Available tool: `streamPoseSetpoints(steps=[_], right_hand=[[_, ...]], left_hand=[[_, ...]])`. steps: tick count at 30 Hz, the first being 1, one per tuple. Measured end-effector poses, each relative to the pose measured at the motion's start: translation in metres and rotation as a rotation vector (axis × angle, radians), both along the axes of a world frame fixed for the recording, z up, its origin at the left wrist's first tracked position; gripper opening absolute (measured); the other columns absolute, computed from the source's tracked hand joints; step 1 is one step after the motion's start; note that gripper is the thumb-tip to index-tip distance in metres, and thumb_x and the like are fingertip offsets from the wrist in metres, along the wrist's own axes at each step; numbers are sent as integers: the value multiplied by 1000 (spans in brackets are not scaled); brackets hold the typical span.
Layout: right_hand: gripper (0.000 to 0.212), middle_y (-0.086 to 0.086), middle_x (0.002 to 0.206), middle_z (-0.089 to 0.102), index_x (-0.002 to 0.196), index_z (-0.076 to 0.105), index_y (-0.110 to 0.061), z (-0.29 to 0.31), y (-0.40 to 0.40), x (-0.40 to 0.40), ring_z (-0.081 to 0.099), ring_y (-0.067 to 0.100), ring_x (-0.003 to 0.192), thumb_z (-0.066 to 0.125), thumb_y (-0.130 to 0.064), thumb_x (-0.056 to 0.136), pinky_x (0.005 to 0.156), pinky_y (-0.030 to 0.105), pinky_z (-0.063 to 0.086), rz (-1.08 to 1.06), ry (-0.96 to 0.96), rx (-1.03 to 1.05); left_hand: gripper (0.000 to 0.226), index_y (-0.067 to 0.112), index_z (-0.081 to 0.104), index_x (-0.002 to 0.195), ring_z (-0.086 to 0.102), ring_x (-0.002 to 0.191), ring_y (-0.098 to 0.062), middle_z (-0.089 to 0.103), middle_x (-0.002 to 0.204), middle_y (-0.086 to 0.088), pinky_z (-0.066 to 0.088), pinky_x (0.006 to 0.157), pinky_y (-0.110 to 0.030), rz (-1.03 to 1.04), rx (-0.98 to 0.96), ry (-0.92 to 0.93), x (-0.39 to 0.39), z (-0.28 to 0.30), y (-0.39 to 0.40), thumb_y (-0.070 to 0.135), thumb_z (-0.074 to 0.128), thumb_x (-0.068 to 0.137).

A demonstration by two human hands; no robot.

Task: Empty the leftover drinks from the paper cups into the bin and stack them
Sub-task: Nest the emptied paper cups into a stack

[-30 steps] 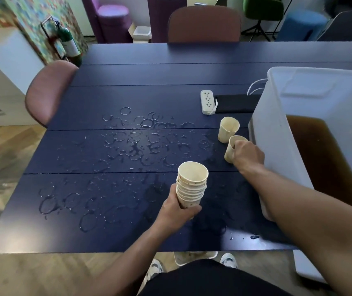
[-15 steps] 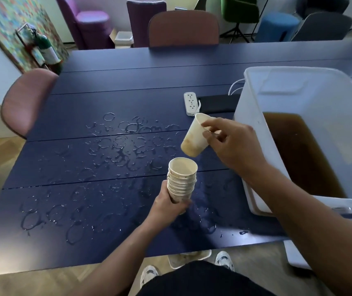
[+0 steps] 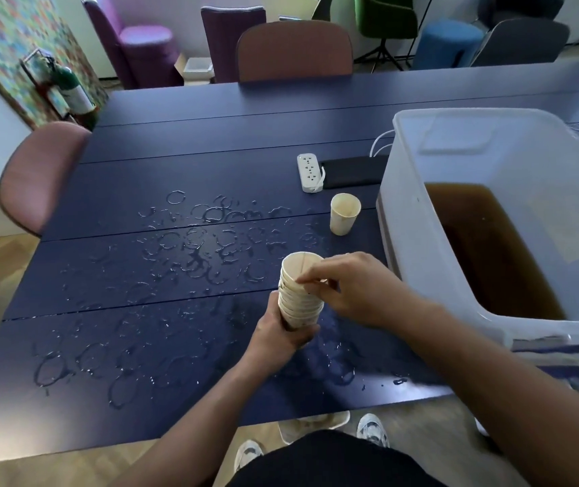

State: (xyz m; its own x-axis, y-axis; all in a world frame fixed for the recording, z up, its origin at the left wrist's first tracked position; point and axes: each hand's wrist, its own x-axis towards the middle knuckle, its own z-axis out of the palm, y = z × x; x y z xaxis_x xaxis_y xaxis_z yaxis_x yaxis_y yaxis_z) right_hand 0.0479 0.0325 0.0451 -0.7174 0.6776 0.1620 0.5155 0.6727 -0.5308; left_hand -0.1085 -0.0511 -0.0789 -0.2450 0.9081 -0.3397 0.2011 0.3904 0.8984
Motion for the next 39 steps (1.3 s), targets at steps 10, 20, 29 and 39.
streamPoseSetpoints(steps=[10,20,29,39], right_hand=[[20,-4,101,74,103,77,-24,4,78,-31,61,21,102,59,-31,95,83,28,46,-473,10,-48],[38,17,127,59,127,61,-11,-58,141,-43,57,39,115,49,-25,93,96,45,50,-449,-620,-219],[37,20,132,54,128,55,-2,-80,151,-45,53,40,119,48,-18,95,97,43,48,-455,-646,-197],[33,24,123,58,123,57,2,-73,146,-41,57,41,114,51,-13,95,90,40,48,-536,-645,-233]], left_hand=[[55,39,47,112,64,96,-5,66,103,19,49,79,-17,-3,10,81,-11,8,-9,28,86,75],[54,42,46,111,62,97,3,66,107,20,51,85,-24,52,-18,74,-30,4,-22,34,85,74],[57,44,44,115,61,102,-1,64,110,19,53,91,-33,79,-22,74,-43,7,-22,34,84,75],[59,35,45,119,61,100,1,64,108,18,52,91,-32,90,-17,86,-43,9,-23,32,85,76]])
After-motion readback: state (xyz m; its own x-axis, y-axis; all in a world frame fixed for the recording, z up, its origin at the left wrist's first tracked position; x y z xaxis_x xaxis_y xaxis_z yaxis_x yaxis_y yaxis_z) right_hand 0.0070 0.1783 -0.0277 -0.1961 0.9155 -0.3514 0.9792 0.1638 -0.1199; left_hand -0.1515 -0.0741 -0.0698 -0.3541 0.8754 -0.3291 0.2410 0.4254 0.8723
